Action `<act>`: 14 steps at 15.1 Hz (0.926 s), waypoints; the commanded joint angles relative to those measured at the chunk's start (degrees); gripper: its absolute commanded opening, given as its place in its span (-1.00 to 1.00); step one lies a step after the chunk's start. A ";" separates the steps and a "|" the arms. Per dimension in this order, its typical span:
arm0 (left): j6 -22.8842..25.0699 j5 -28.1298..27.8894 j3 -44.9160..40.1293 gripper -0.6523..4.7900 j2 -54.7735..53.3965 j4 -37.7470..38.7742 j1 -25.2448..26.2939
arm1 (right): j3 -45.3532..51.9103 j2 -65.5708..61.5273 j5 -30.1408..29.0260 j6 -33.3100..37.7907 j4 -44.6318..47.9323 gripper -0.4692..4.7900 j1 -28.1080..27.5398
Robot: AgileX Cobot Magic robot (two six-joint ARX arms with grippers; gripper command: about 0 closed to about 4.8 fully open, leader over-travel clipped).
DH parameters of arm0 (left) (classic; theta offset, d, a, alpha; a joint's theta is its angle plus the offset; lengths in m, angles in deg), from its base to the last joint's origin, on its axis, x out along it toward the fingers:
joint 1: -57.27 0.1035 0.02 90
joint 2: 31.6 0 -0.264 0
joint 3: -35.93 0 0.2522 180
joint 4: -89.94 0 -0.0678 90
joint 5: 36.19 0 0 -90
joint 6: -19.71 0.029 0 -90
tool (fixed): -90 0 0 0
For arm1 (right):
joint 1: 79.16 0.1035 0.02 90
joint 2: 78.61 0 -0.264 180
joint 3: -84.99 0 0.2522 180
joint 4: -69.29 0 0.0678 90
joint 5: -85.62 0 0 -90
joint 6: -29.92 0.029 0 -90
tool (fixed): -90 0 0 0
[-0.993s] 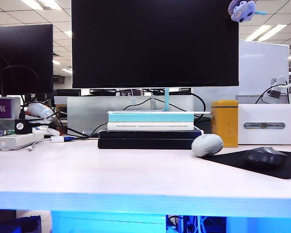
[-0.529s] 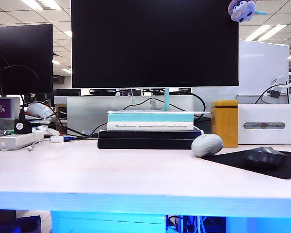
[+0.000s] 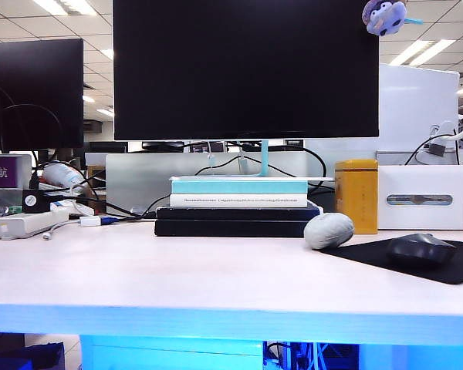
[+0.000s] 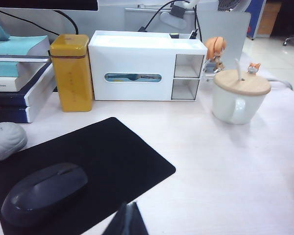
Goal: Place the black mouse on the black mouse pad.
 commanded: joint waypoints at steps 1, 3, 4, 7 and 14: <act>-2.67 -1.73 0.15 -0.78 0.63 1.01 0.13 | -0.35 0.04 -1.42 0.48 0.39 -0.84 0.04; -1.70 -2.71 -0.37 -0.78 4.02 1.66 0.13 | -0.42 0.04 -1.60 0.63 0.50 -0.84 0.11; -0.44 -1.77 -0.39 -0.78 7.56 2.91 0.13 | -0.42 0.04 -1.70 0.66 0.46 -0.84 0.11; -0.24 -3.32 -1.20 -0.78 17.11 6.58 0.17 | -0.42 0.04 -3.85 0.66 0.61 -0.84 0.13; -0.26 -2.93 -8.41 -0.78 17.07 2.71 0.15 | -0.24 0.04 -9.25 -0.17 -1.11 -0.84 0.42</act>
